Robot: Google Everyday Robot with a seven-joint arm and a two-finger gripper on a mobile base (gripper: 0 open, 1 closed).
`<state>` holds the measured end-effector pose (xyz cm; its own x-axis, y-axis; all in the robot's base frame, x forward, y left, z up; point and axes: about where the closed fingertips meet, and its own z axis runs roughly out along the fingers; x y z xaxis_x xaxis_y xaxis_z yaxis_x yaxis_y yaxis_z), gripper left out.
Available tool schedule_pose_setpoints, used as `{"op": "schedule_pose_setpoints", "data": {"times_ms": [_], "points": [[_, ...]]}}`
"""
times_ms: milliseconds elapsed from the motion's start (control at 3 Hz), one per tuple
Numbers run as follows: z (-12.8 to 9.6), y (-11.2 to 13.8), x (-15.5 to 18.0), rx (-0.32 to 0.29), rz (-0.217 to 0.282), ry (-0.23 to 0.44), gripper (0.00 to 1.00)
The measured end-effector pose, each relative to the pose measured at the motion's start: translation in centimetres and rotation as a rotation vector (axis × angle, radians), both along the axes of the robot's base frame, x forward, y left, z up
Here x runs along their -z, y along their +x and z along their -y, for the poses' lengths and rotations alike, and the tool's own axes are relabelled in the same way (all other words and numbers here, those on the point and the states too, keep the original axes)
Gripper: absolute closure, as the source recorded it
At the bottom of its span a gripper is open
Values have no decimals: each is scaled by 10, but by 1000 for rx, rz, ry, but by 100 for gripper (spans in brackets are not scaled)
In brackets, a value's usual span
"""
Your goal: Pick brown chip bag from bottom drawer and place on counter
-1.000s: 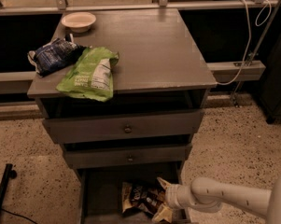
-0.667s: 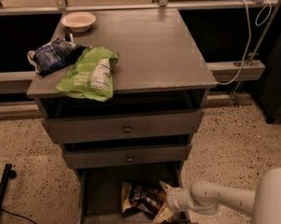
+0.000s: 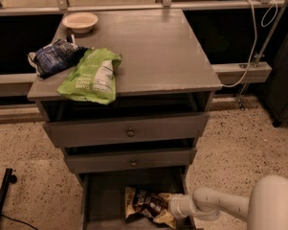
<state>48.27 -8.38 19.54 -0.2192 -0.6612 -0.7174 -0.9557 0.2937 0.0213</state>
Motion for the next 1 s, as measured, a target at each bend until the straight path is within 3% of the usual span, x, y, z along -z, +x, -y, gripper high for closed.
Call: {"op": "schedule_pose_setpoints", "data": {"times_ms": [333,667,1000], "points": [[-7,4,6,3,-2,63,49],[-13,12,-1,-12,16,145,80],[-19,16,-22,-39,47,234,100]]}}
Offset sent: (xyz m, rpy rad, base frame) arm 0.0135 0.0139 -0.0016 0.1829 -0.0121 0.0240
